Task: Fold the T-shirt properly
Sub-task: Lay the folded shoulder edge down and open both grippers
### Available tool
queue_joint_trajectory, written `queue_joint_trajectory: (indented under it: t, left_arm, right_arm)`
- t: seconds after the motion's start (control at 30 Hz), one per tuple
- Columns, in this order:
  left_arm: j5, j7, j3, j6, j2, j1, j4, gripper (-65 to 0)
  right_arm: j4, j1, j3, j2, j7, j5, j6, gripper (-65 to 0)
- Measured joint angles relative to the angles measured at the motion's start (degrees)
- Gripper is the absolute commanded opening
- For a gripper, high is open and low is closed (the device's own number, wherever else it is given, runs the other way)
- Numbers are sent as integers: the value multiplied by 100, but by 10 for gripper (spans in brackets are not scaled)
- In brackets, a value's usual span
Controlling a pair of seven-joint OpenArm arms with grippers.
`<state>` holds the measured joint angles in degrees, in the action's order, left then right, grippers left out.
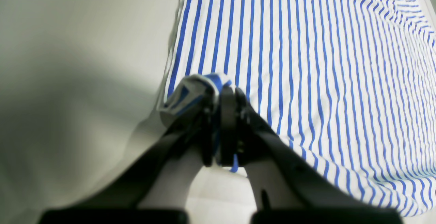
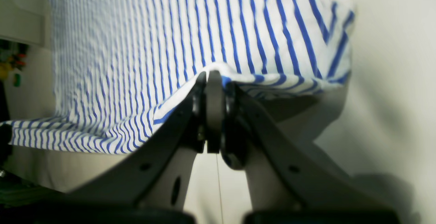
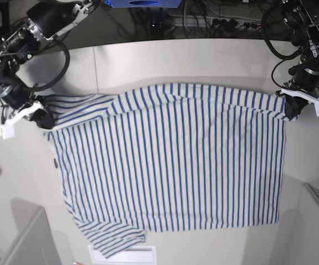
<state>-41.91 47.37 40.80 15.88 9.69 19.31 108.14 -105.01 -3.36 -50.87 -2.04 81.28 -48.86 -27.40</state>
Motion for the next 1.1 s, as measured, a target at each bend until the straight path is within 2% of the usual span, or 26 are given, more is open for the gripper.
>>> queue_joint_trajectory:
  t: [0.1, 0.2, 0.27, 0.43, 0.57, 0.8, 0.93, 1.1]
  left_arm:
    - [-9, -20, 0, 0, -4, -74, -22, -650]
    - [85, -22, 2, 2, -2, -190, -140, -650]
    - [356, 7, 4, -2, -15, -264, -155, -650]
    - [645, -20, 4, 2, -15, -479, -153, -650]
    - [647, 20, 205, 31, -31, -619, -157, -650]
    - [1097, 4, 175, 15, -26, -933, -560, -650]
    - [1187, 2, 175, 2, -15, -1029, -710, -650]
    - [1342, 2, 168, 4, 2, -1215, -905, -650]
  right_arm:
    - [339, -256, 9, 22, -15, 68, 63, -650]
    - [643, -345, 409, 219, -17, 90, 85, -650]
    - [807, -444, 654, 264, 0, 66, 92, -650]
    - [1078, -721, 769, 254, -17, 42, 669, -650]
    - [1425, -1095, 776, 385, -20, 57, 706, -650]
    - [2295, -1519, 791, 660, -15, 109, 730, -650]
    - [2640, -1856, 1169, 931, -92, 105, 730, -650]
    - [3226, -1996, 1606, 925, -562, 83, 734, -650]
